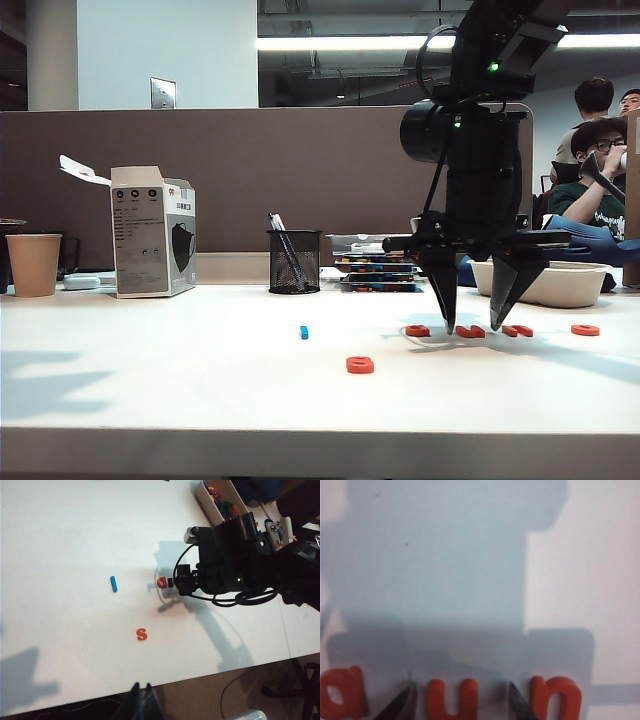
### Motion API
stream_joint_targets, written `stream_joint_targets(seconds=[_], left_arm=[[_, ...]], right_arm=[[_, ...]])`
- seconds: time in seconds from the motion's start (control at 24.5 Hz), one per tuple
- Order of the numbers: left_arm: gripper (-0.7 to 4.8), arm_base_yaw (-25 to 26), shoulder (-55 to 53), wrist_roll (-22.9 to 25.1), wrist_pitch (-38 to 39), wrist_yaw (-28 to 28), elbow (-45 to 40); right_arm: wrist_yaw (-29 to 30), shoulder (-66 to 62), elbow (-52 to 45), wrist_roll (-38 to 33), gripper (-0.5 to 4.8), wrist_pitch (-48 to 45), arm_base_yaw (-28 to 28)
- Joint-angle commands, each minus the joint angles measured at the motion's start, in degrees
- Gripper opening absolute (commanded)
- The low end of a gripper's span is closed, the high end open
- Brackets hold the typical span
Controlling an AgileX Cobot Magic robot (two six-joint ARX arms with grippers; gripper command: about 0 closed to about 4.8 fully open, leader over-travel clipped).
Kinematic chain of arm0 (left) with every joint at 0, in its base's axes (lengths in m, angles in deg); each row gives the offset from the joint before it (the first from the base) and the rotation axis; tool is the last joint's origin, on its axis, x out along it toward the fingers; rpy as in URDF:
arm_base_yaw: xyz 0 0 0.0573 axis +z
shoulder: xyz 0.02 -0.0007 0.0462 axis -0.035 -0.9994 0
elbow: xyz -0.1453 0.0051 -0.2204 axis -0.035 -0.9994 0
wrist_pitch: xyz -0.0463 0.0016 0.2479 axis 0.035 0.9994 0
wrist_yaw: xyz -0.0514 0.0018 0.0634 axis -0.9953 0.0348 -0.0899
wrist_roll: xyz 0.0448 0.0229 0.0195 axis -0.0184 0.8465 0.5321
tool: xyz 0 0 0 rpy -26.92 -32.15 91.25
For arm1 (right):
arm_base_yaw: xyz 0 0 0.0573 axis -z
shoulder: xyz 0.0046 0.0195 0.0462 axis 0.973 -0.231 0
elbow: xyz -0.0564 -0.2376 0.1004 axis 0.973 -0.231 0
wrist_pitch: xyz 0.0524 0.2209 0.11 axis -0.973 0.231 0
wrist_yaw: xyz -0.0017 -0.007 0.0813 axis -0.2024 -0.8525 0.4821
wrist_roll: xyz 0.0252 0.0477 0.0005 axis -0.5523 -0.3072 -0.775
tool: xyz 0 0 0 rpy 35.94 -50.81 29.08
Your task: Select the appropriate letters from the row of letter magnets placed on the table to arrange into the word "sun".
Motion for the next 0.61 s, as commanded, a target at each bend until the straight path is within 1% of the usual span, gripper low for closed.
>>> stream_joint_targets(seconds=[0.04,0.29,0.61], left_arm=[[-0.05,0.0,0.2,0.3,-0.3,0.0,0.3],[-0.05,0.0,0.2,0.3,-0.3,0.0,0.3],[-0.05,0.0,0.2,0.3,-0.3,0.0,0.3]], right_arm=[[0.2,0.2,0.2,0.1,2.30,-0.1,-0.1],[1.5,0.0,0.2,-1.4,2.30,0.1,-0.1],[1.5,-0.1,0.0,-1.4,2.29,1.0,-0.1]])
